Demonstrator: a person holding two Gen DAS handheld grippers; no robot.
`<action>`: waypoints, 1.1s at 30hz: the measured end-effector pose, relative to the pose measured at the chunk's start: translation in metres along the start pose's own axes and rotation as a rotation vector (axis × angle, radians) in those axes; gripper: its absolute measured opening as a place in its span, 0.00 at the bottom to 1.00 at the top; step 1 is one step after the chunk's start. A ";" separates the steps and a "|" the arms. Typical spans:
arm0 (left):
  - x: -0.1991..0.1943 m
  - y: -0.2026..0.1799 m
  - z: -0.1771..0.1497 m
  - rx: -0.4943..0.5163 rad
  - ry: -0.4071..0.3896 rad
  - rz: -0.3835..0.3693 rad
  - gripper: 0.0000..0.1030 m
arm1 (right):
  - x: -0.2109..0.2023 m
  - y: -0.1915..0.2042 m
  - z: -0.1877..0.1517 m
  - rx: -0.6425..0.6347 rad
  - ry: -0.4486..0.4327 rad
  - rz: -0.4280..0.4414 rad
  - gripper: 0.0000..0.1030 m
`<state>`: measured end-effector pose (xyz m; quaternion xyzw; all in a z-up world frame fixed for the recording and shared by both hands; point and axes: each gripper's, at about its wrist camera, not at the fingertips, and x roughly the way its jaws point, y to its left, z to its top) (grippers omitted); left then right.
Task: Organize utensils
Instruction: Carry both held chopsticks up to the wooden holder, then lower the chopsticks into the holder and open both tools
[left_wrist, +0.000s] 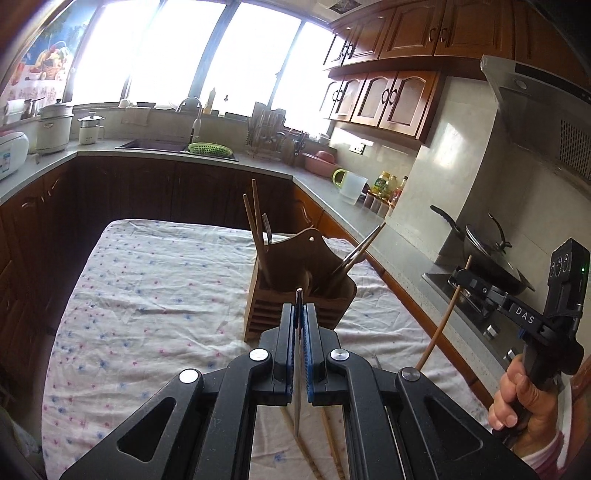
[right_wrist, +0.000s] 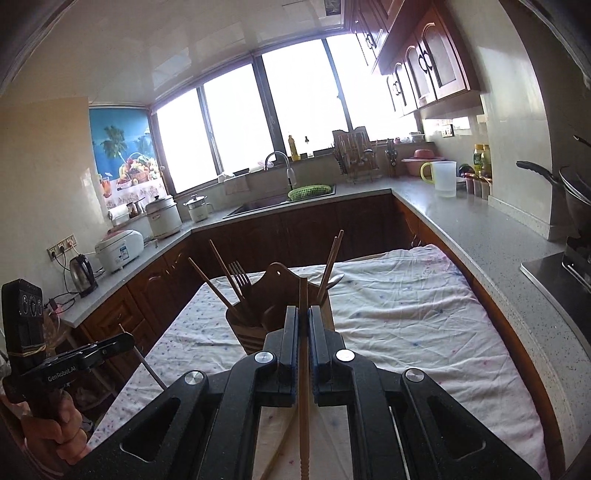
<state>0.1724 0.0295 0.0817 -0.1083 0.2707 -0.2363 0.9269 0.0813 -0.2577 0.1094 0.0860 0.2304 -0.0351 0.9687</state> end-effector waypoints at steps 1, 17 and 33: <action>0.000 0.000 0.002 -0.001 -0.007 0.000 0.02 | 0.001 0.000 0.001 0.001 -0.004 0.001 0.05; 0.013 -0.002 0.071 0.013 -0.175 0.003 0.02 | 0.014 0.003 0.063 0.066 -0.227 0.025 0.05; 0.121 0.003 0.075 -0.025 -0.165 0.071 0.02 | 0.094 -0.005 0.076 0.082 -0.253 -0.003 0.05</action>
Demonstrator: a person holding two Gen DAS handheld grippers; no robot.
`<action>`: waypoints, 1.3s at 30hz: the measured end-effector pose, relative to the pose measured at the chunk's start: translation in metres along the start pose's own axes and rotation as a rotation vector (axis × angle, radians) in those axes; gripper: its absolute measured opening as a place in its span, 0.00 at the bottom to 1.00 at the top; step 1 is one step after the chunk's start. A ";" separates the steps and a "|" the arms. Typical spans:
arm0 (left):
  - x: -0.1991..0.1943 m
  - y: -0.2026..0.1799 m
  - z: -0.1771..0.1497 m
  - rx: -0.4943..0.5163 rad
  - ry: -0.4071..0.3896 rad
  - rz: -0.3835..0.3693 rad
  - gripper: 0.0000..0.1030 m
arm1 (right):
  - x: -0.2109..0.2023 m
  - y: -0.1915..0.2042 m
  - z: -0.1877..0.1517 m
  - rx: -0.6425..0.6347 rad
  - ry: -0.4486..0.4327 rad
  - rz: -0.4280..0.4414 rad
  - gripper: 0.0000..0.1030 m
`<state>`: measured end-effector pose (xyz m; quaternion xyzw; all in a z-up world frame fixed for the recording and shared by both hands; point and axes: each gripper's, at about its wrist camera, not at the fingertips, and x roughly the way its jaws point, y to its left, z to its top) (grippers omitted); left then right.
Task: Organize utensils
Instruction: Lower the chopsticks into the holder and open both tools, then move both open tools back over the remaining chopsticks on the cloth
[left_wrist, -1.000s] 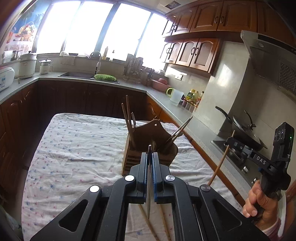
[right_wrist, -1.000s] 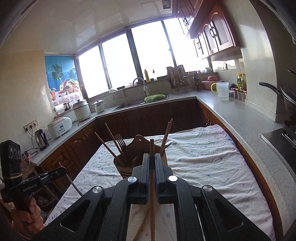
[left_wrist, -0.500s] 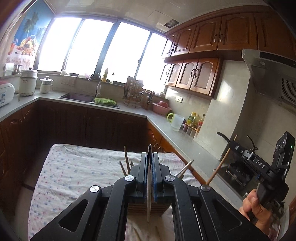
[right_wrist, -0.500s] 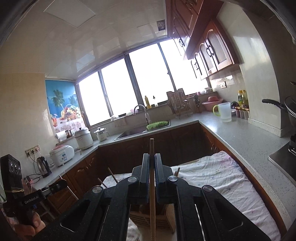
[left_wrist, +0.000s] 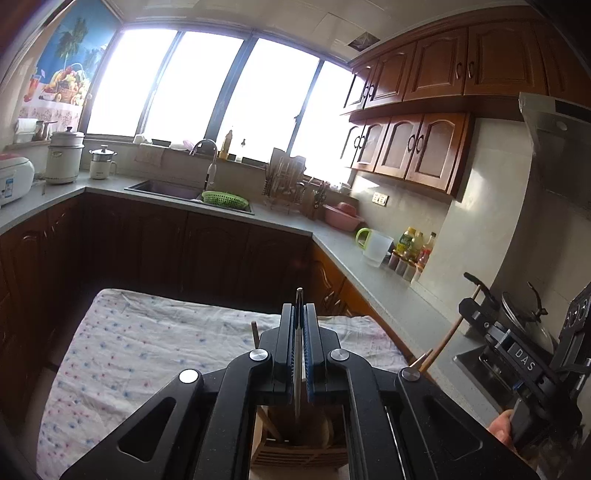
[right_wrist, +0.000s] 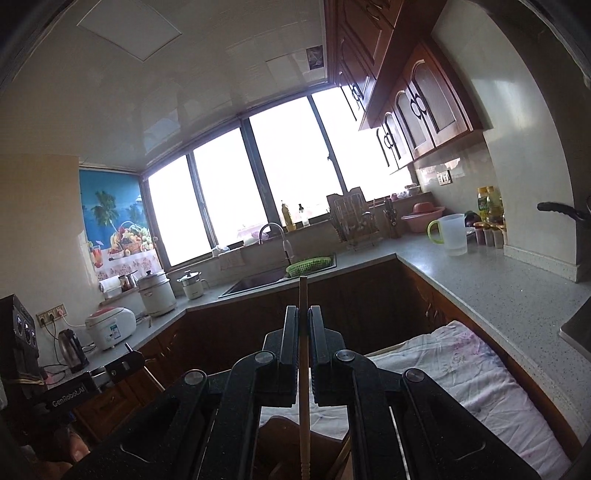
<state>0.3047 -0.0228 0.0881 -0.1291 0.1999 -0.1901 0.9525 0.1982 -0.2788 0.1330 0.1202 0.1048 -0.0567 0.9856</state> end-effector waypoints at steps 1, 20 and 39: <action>0.007 0.000 -0.001 -0.002 0.013 0.001 0.02 | 0.002 -0.003 -0.006 0.002 0.003 -0.005 0.05; 0.032 0.019 -0.014 -0.012 0.100 0.022 0.03 | 0.013 -0.018 -0.057 0.012 0.137 -0.044 0.05; -0.048 0.023 -0.027 -0.058 0.009 0.056 0.68 | -0.035 -0.027 -0.035 0.091 0.057 -0.009 0.90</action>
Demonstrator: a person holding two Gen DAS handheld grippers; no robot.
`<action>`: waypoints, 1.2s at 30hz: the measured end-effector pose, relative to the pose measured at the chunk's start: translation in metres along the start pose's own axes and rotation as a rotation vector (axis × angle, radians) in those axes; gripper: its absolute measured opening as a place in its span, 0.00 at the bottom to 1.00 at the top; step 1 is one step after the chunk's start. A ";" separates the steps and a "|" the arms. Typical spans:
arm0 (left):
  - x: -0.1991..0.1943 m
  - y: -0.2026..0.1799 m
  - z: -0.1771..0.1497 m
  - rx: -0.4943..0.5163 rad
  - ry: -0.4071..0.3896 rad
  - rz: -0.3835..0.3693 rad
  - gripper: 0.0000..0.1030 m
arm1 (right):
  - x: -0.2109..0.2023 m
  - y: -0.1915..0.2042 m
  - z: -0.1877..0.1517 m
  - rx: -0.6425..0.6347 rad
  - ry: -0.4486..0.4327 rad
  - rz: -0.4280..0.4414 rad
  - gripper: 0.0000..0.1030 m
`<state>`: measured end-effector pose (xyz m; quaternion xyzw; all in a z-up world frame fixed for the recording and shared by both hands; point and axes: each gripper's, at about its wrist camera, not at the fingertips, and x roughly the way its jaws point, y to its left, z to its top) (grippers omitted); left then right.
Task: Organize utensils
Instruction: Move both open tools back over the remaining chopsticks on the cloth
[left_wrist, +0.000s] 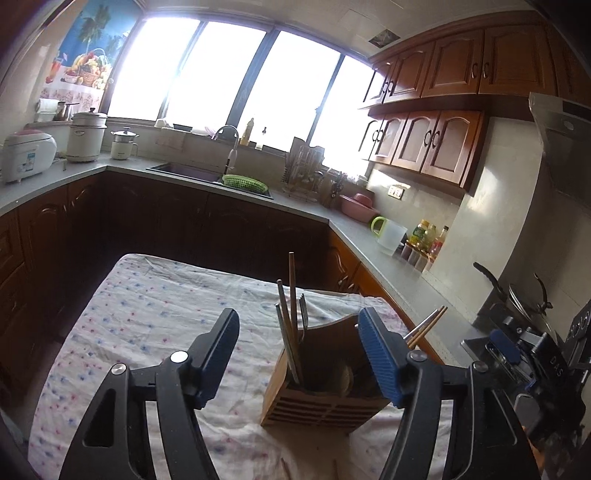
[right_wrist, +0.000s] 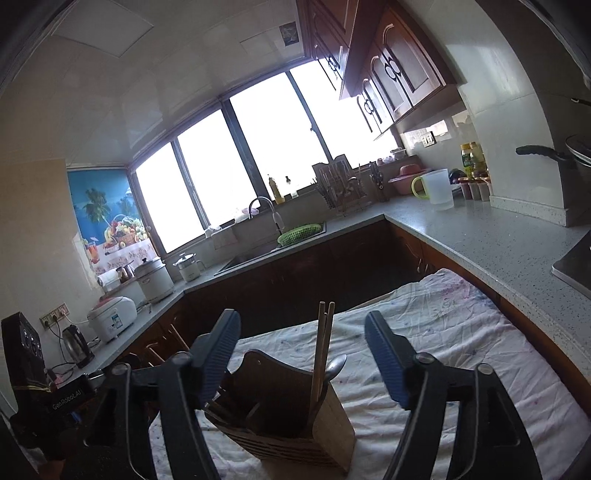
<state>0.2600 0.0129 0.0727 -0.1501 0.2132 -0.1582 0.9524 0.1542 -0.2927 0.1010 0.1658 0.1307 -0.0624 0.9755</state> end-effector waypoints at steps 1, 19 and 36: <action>-0.006 0.001 -0.004 -0.002 0.000 0.007 0.71 | -0.006 -0.001 0.000 0.000 -0.010 0.001 0.95; -0.048 0.012 -0.083 -0.070 0.186 0.048 0.76 | -0.076 -0.039 -0.069 -0.006 0.122 -0.087 0.99; -0.012 -0.005 -0.118 -0.027 0.359 0.074 0.76 | -0.080 -0.080 -0.123 0.054 0.284 -0.170 0.98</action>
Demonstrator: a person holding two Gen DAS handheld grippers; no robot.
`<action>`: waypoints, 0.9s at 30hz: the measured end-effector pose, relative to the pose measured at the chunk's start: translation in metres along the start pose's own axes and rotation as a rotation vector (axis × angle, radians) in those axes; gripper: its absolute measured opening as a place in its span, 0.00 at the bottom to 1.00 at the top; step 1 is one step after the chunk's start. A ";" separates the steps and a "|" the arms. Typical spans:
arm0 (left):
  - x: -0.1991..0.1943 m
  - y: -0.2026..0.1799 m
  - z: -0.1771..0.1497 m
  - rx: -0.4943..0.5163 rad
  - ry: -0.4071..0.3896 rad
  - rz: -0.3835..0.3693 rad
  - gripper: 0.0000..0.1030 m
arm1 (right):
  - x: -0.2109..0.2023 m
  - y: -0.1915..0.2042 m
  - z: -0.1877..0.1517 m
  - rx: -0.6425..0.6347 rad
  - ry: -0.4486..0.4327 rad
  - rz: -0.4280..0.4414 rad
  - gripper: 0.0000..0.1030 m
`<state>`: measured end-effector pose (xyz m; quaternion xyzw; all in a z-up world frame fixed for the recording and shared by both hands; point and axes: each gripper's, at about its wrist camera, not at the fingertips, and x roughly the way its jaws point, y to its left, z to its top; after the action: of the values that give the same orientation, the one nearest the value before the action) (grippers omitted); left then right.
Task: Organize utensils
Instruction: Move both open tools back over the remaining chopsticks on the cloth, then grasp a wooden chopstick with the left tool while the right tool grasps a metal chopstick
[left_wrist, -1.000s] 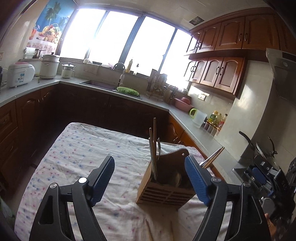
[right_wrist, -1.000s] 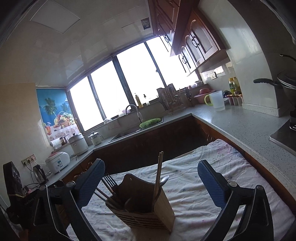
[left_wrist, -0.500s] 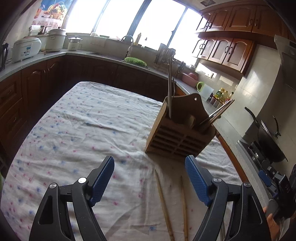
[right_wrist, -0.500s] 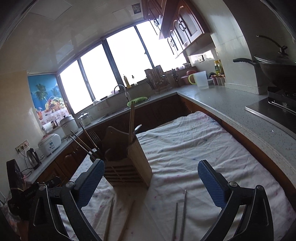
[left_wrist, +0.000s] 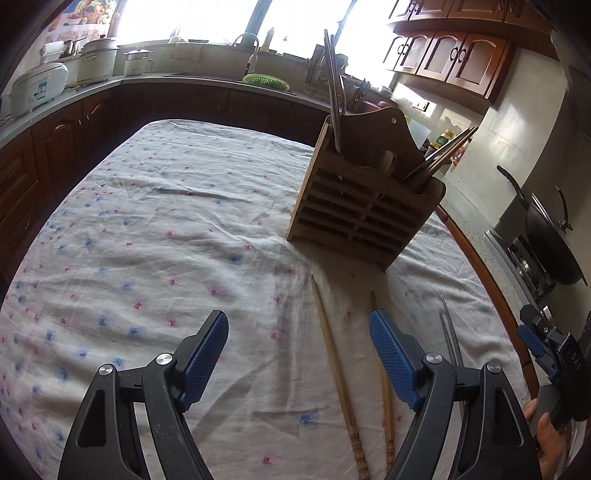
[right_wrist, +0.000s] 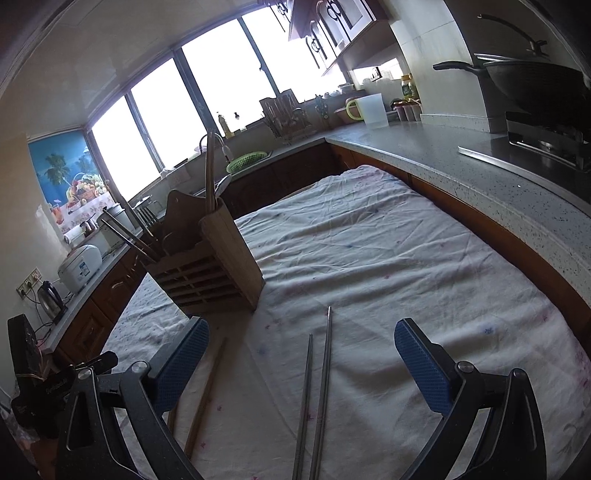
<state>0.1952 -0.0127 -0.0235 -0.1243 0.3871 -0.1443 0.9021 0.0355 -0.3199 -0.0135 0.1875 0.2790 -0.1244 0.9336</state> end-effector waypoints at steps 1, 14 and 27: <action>0.002 -0.001 0.000 0.005 0.004 0.003 0.76 | 0.001 0.000 0.000 -0.001 0.004 -0.001 0.98; 0.034 -0.015 0.009 0.057 0.081 0.041 0.70 | 0.021 -0.001 0.001 -0.047 0.070 -0.045 0.85; 0.092 -0.038 0.024 0.122 0.219 0.047 0.45 | 0.086 -0.001 0.004 -0.125 0.241 -0.109 0.33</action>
<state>0.2670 -0.0781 -0.0557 -0.0437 0.4765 -0.1589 0.8636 0.1070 -0.3337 -0.0595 0.1272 0.4060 -0.1338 0.8950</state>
